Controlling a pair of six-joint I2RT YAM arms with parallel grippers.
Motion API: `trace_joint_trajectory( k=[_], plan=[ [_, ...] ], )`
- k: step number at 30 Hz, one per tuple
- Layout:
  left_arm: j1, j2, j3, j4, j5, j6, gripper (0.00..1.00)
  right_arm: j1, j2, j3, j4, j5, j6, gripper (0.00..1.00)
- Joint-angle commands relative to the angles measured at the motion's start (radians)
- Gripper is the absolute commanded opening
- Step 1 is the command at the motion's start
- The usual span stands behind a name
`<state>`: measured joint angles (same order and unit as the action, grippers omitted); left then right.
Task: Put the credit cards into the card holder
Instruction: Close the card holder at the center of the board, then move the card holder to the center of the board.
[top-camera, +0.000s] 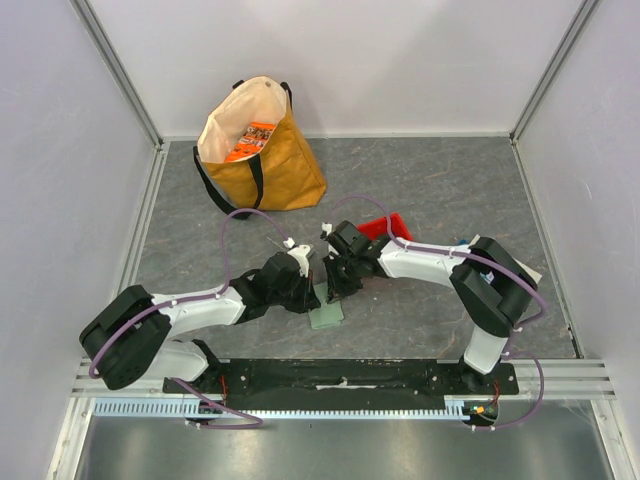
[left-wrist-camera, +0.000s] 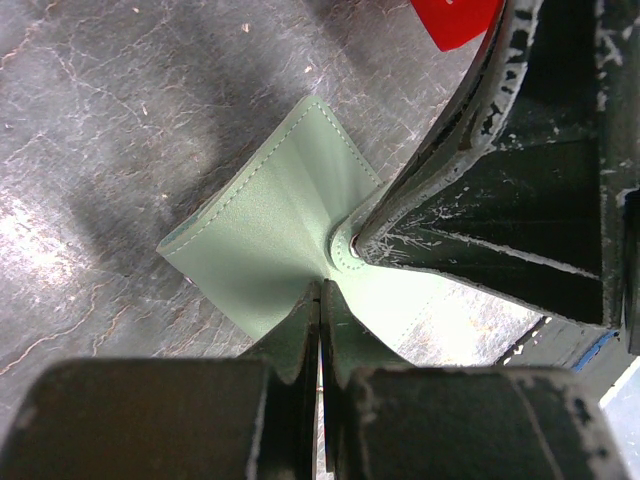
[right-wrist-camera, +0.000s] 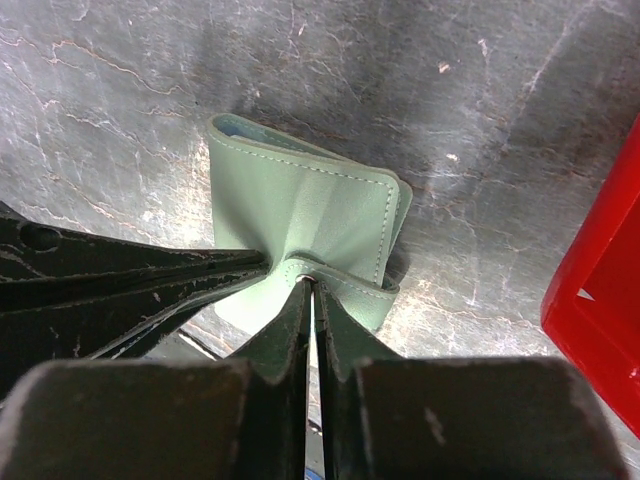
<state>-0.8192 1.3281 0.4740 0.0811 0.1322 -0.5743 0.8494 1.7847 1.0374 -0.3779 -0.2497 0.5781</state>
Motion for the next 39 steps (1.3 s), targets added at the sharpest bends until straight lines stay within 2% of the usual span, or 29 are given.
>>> trace_joint_trajectory(
  k=[1, 3, 6, 7, 9, 13, 16, 19, 25, 28, 31, 39],
  plan=[
    [-0.005, 0.043, -0.032, -0.012, -0.020, 0.042, 0.02, 0.017, 0.174, -0.080, -0.084, 0.311, -0.064, 0.11],
    [-0.005, 0.037, -0.037, -0.011, -0.023, 0.036, 0.02, 0.019, 0.130, -0.102, -0.037, 0.281, -0.064, 0.14],
    [-0.006, 0.013, -0.043, -0.012, -0.032, 0.028, 0.02, 0.020, 0.003, -0.164, 0.075, 0.253, -0.041, 0.25],
    [-0.005, 0.000, -0.041, -0.017, -0.037, 0.027, 0.02, 0.020, -0.049, -0.186, 0.115, 0.253, -0.025, 0.32],
    [-0.005, -0.026, -0.038, -0.029, -0.046, 0.019, 0.02, 0.020, -0.161, -0.230, 0.189, 0.265, 0.009, 0.36],
    [-0.005, -0.098, -0.029, -0.075, -0.086, 0.011, 0.06, 0.022, -0.348, -0.322, 0.330, 0.262, 0.055, 0.48],
    [-0.005, -0.139, -0.031, -0.109, -0.115, 0.002, 0.09, 0.020, -0.424, -0.367, 0.364, 0.293, 0.075, 0.54],
    [-0.005, -0.158, -0.032, -0.126, -0.129, -0.006, 0.13, 0.020, -0.413, -0.375, 0.344, 0.300, 0.081, 0.55],
    [-0.005, -0.142, -0.049, -0.132, -0.177, -0.048, 0.18, 0.020, -0.348, -0.392, 0.427, 0.254, 0.104, 0.54],
    [-0.005, -0.129, -0.058, -0.130, -0.190, -0.076, 0.30, 0.022, -0.314, -0.384, 0.454, 0.253, 0.104, 0.54],
    [-0.005, -0.124, -0.080, -0.112, -0.192, -0.108, 0.36, 0.028, -0.283, -0.370, 0.468, 0.217, 0.098, 0.54],
    [-0.005, -0.075, -0.112, -0.041, -0.164, -0.154, 0.40, 0.118, -0.168, -0.238, 0.238, 0.450, 0.074, 0.56]
  ],
)
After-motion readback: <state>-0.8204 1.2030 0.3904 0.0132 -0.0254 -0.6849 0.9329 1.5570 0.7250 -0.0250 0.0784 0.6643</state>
